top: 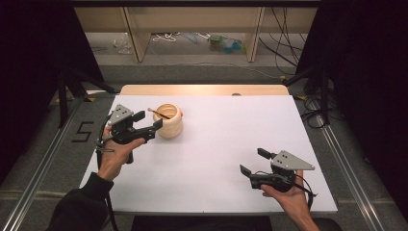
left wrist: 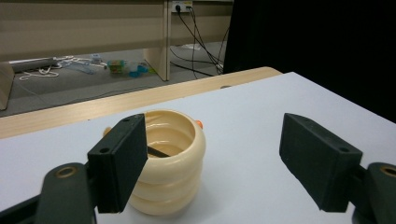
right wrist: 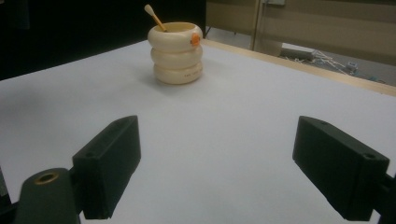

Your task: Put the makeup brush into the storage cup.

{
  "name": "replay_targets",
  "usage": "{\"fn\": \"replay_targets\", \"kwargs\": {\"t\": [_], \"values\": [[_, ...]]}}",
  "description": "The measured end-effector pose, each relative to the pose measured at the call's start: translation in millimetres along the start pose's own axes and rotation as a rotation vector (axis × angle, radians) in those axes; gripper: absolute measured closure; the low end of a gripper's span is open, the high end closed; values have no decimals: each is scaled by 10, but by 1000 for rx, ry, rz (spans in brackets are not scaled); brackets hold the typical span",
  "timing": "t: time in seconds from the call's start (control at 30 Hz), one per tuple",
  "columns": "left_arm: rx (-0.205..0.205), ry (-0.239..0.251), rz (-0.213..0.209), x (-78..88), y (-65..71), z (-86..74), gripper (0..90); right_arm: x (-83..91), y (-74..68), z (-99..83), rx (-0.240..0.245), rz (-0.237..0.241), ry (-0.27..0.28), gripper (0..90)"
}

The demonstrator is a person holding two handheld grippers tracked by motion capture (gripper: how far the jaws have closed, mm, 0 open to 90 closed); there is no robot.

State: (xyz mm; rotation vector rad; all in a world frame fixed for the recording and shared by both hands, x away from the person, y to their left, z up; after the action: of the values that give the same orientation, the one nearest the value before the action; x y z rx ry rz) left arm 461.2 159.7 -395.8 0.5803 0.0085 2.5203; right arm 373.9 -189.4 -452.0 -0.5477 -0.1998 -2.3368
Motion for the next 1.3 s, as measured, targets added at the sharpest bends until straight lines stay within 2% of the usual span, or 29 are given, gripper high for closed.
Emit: {"fn": "replay_targets", "kwargs": {"t": [0.27,0.37,0.4,0.5,0.63,0.67,0.73,0.77,0.8,0.9,0.93,1.0,1.07,1.1,1.17,1.2,1.27,1.3], "values": [[-25,5,-39,20,147,-91,225,2,0,4,5,-3,3,162],[-44,-1,-37,29,182,-147,222,4,6,3,3,-5,1,162],[-48,-2,-42,34,189,-166,221,9,-8,-5,-12,3,-9,162],[-59,-7,-48,43,206,-227,218,9,5,8,2,-3,6,162],[-67,-14,-65,83,231,-321,217,4,-11,8,-19,14,10,161],[-64,-12,-68,90,240,-335,216,4,-6,10,-16,12,13,161],[-83,-10,-66,115,245,-369,215,7,-3,10,-16,7,11,161],[-80,-11,-68,124,251,-389,215,3,16,20,6,-5,24,161],[-80,-15,-68,133,252,-412,214,1,16,23,4,-7,29,161],[-87,-22,-74,138,270,-490,214,3,15,22,4,-12,26,161],[-89,-23,-73,137,273,-506,213,20,4,4,-4,-10,-4,161],[-103,-29,-76,140,275,-539,212,16,11,10,1,-16,5,161],[-109,-32,-81,142,284,-570,212,11,3,8,-9,-2,10,161],[-106,-37,-83,142,290,-585,211,21,28,8,4,-22,9,161],[-111,-43,-87,146,296,-614,210,32,39,-2,2,-20,0,161],[-120,-46,-89,148,294,-627,210,21,39,5,-1,-16,17,161],[-127,-49,-97,152,301,-656,211,26,32,-6,-20,-7,10,161],[-131,-50,-99,154,302,-671,211,40,47,-15,-14,-18,-4,161]]}}
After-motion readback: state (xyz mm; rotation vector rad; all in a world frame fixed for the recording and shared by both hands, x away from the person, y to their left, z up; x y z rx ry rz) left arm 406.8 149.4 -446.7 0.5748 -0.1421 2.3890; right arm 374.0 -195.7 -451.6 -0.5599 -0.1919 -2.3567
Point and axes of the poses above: each handheld gripper's, and its own axes: x roughly backward along the jaws, z roughly out of its top, y roughly to its right, the point moved 7 cm from there along -x, roughly forward along the jaws, and after that the axes turned 7 degrees about -y, right-handed, at the moved point
